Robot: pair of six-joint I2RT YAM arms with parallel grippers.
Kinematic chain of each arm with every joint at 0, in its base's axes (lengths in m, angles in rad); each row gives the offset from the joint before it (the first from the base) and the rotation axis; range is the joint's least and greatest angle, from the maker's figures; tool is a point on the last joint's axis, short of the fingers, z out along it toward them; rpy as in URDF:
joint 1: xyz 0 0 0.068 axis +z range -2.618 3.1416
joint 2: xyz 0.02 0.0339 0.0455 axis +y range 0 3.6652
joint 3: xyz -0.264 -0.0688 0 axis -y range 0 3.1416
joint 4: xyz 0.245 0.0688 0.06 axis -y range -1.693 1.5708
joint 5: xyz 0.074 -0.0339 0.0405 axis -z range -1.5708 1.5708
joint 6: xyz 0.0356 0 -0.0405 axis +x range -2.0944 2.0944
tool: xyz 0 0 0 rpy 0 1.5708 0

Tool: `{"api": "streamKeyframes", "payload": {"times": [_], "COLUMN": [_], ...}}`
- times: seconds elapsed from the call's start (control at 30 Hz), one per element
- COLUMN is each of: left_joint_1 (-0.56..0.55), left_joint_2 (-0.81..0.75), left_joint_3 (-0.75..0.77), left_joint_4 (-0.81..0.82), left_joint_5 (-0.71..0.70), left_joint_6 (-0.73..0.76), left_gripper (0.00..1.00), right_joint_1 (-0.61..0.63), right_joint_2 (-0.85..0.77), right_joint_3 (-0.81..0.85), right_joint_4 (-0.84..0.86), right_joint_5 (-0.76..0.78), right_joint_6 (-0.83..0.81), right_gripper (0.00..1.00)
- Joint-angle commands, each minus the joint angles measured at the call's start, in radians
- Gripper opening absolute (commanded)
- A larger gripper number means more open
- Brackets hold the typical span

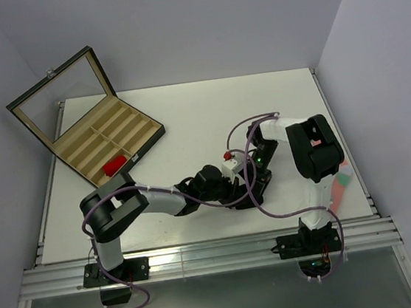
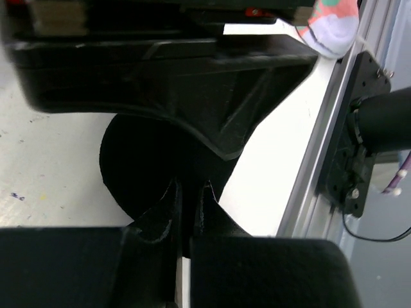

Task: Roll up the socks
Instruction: Roll the sock at the center of the board.

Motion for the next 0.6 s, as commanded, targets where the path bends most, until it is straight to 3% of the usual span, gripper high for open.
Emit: {"api": "streamKeyframes", "payload": {"times": [0.0, 0.3, 0.57], "left_joint_1": [-0.021, -0.021, -0.005], "left_joint_2": [0.06, 0.097, 0.12], "left_joint_3": [-0.023, -0.017, 0.005], "left_joint_4": [-0.095, -0.153, -0.203], "left_joint_5": [-0.009, -0.001, 0.055], "left_joint_6": [-0.07, -0.167, -0.242], "left_gripper": [0.0, 0.0, 0.0], "right_joint_1": [-0.007, -0.047, -0.102], "right_joint_2": [-0.087, -0.334, -0.505], "right_joint_3": [-0.022, -0.06, -0.178], "right_joint_4": [0.176, 0.224, 0.241], "right_joint_5": [0.098, 0.056, 0.01], "right_joint_6": [0.001, -0.028, -0.152], "right_gripper": [0.5, 0.56, 0.57]}}
